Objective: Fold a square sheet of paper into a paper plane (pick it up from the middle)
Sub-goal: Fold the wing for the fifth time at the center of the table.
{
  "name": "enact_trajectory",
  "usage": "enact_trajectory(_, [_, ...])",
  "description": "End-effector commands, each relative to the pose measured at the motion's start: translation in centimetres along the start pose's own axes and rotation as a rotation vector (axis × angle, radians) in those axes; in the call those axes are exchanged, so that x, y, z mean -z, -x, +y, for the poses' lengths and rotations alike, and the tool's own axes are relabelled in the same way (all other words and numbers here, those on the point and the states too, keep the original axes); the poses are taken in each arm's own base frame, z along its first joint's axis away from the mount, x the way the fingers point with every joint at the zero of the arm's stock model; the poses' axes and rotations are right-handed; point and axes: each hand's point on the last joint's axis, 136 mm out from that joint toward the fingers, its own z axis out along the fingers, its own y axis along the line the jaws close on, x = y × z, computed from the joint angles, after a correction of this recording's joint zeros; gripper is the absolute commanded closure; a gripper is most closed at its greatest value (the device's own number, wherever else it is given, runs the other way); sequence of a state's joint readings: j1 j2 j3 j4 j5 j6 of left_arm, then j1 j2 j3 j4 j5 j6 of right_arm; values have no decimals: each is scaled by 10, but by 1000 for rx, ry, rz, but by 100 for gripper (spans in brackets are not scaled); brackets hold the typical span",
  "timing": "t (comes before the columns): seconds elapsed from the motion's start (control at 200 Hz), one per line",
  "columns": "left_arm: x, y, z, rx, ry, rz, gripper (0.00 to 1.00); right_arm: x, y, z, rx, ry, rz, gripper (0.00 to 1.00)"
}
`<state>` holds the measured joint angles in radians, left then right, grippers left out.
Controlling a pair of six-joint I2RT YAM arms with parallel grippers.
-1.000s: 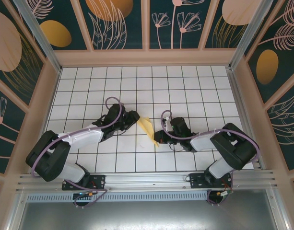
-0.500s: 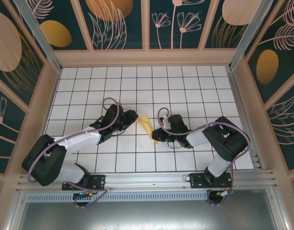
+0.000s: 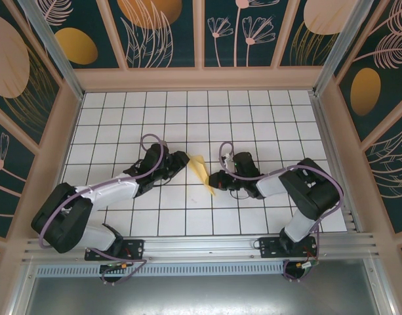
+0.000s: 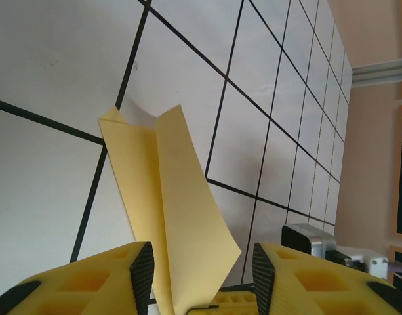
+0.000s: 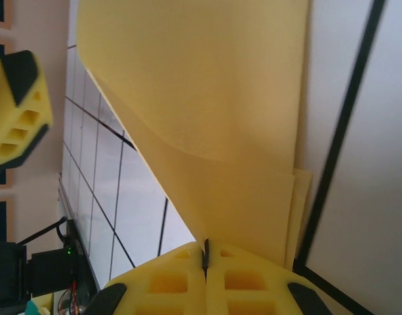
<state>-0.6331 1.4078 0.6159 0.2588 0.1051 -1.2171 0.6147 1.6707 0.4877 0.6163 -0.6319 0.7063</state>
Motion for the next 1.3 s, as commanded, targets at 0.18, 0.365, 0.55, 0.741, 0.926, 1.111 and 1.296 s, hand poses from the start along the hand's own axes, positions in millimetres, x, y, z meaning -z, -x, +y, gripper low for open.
enact_trajectory(0.18, [-12,-7,-18,-19,-89,64,56,2,4,18,-34,110,10,100])
enact_trajectory(0.365, [-20,-16,-31,-59,-153,124,55,3,5,18,-70,129,13,100])
enact_trajectory(0.55, [-24,-24,-49,-84,-247,157,54,0,3,11,-88,113,22,100])
enact_trajectory(0.741, [-37,-28,-47,-88,-243,179,53,1,4,13,-96,126,16,100])
enact_trajectory(0.926, [-47,-30,-43,-56,-250,187,54,1,2,13,-101,128,16,100])
enact_trajectory(1.111, [-53,-29,-40,-55,-236,181,54,1,2,9,-76,93,13,96])
enact_trajectory(1.296, [-60,-31,-31,-49,-202,188,54,1,3,1,-19,-3,1,83])
